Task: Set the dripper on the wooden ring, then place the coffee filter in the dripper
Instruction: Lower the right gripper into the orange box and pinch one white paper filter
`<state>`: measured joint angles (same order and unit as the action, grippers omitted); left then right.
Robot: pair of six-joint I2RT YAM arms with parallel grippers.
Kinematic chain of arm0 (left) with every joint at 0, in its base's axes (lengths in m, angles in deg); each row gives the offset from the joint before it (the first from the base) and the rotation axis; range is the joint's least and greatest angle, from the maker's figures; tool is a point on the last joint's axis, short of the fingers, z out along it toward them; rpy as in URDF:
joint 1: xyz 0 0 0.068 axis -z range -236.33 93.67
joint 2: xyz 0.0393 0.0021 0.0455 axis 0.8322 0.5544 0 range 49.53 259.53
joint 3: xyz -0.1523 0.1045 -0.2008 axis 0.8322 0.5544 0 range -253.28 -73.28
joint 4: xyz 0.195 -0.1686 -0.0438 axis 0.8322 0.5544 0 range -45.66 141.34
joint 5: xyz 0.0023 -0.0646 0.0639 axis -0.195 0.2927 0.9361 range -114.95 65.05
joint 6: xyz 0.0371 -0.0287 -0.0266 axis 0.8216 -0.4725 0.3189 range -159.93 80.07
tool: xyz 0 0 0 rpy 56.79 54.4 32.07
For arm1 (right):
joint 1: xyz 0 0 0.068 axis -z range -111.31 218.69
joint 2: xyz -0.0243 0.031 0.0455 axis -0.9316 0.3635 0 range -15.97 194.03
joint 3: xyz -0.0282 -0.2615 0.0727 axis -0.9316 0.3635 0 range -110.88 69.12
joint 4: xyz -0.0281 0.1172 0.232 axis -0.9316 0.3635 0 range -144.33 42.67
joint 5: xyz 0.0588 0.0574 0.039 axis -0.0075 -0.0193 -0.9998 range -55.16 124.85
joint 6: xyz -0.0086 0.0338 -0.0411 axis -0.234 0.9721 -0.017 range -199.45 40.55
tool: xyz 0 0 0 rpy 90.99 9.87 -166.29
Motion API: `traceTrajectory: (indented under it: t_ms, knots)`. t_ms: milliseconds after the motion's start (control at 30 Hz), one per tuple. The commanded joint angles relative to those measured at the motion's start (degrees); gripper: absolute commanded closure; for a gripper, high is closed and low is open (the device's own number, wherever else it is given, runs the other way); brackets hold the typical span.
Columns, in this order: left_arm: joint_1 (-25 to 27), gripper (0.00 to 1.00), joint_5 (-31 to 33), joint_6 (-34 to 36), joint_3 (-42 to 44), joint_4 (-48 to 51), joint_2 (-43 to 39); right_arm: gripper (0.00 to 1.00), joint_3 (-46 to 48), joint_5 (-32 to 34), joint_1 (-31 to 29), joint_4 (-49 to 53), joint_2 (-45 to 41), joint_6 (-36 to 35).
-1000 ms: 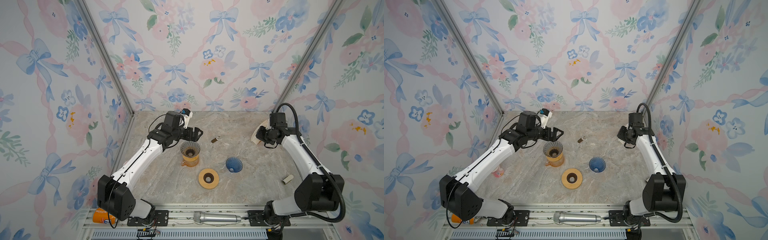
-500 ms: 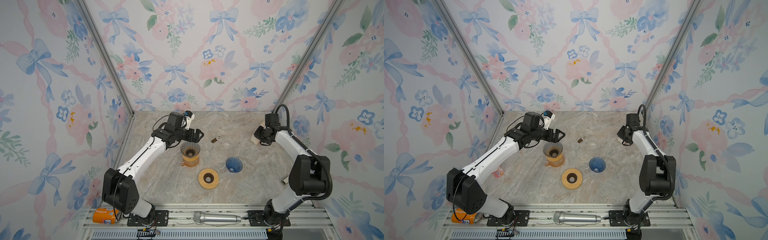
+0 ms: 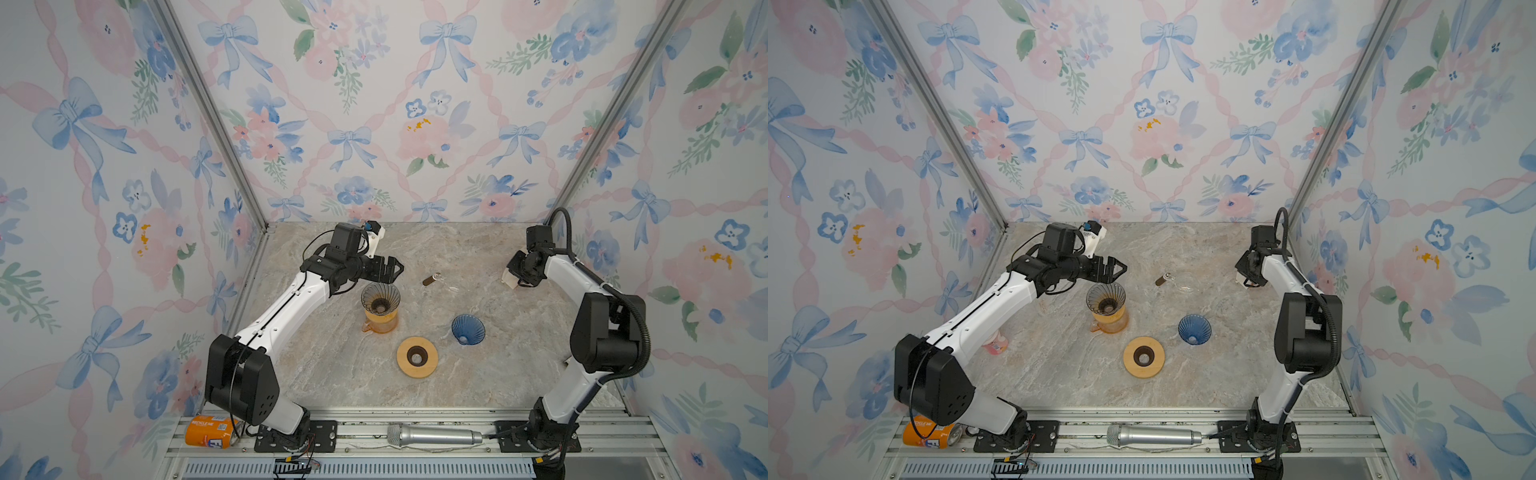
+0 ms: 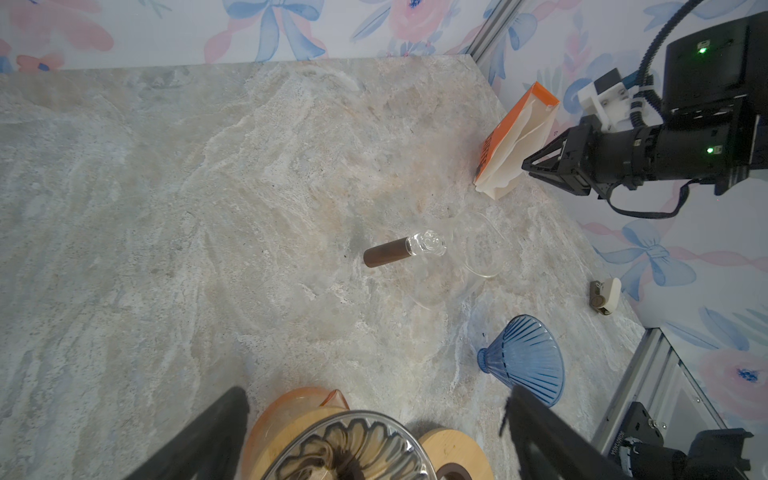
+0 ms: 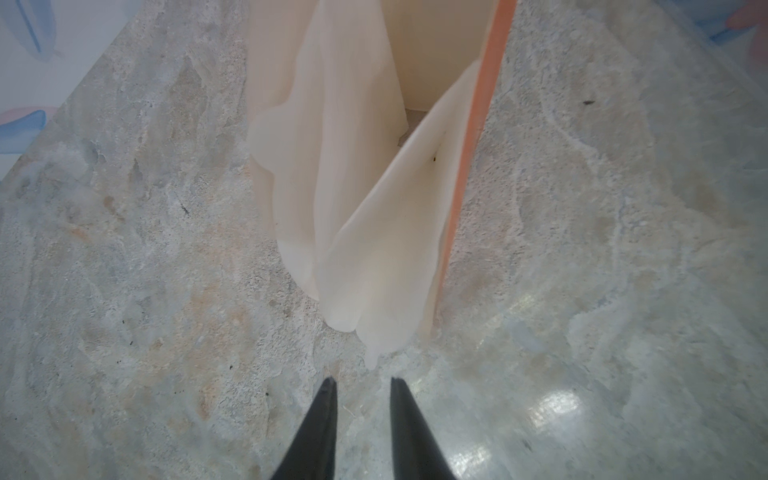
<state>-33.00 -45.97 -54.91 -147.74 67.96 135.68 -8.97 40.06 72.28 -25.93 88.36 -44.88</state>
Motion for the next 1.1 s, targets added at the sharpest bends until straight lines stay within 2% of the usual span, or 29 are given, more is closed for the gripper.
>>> traceTrajectory:
  t_ms: [0,267,667,1067]
  knots:
    - [-0.6,0.02,-1.2,1.2,1.3,-0.6,0.1,0.73,-2.3,0.8,0.7,0.0,1.9,0.5]
    - [-1.2,0.03,-1.3,0.9,1.6,-0.6,0.1,0.68,-1.8,1.0,1.0,-1.0,2.8,0.8]
    - [-1.6,0.03,-1.4,0.6,2.6,-0.6,-0.4,0.68,-4.0,0.3,2.2,-2.8,6.2,-0.1]
    - [-1.8,0.02,-1.3,-0.1,3.2,-0.6,-1.0,0.71,-6.3,5.3,2.9,0.0,8.2,-3.7]
